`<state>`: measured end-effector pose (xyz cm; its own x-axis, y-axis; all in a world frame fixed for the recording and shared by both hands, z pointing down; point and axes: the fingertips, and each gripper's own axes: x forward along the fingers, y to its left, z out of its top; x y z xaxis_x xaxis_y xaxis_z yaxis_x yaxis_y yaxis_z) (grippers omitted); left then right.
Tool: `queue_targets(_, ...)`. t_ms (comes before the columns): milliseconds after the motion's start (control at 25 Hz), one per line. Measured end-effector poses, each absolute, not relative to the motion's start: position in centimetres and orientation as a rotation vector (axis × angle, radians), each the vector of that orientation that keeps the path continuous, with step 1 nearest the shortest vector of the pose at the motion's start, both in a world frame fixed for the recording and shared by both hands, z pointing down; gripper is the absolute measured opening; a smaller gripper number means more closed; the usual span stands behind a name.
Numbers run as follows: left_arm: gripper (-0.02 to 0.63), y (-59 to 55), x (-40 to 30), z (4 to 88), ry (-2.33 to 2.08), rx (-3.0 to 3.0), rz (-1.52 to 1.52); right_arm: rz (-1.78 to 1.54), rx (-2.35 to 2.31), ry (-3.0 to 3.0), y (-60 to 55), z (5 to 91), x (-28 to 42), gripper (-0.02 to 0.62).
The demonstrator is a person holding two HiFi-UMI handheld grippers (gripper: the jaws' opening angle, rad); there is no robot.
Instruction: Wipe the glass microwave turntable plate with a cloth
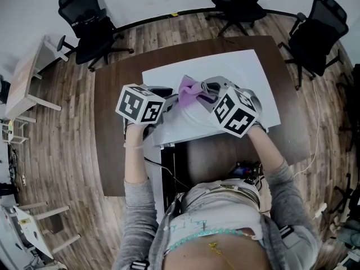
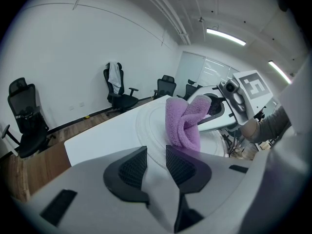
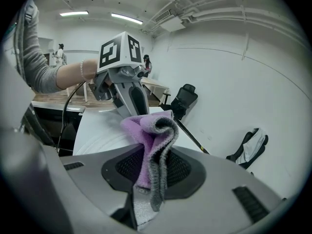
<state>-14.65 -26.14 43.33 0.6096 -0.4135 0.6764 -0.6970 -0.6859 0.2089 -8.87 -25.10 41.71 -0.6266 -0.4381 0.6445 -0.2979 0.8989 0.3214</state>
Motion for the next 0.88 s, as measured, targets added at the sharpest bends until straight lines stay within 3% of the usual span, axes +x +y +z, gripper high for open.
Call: queue_targets(880,0.129,-26.3,-15.1,43.5,-0.877,2.376,0.835,-0.171,0.720,-2.256,-30.0,41.6,-4.8,0.112)
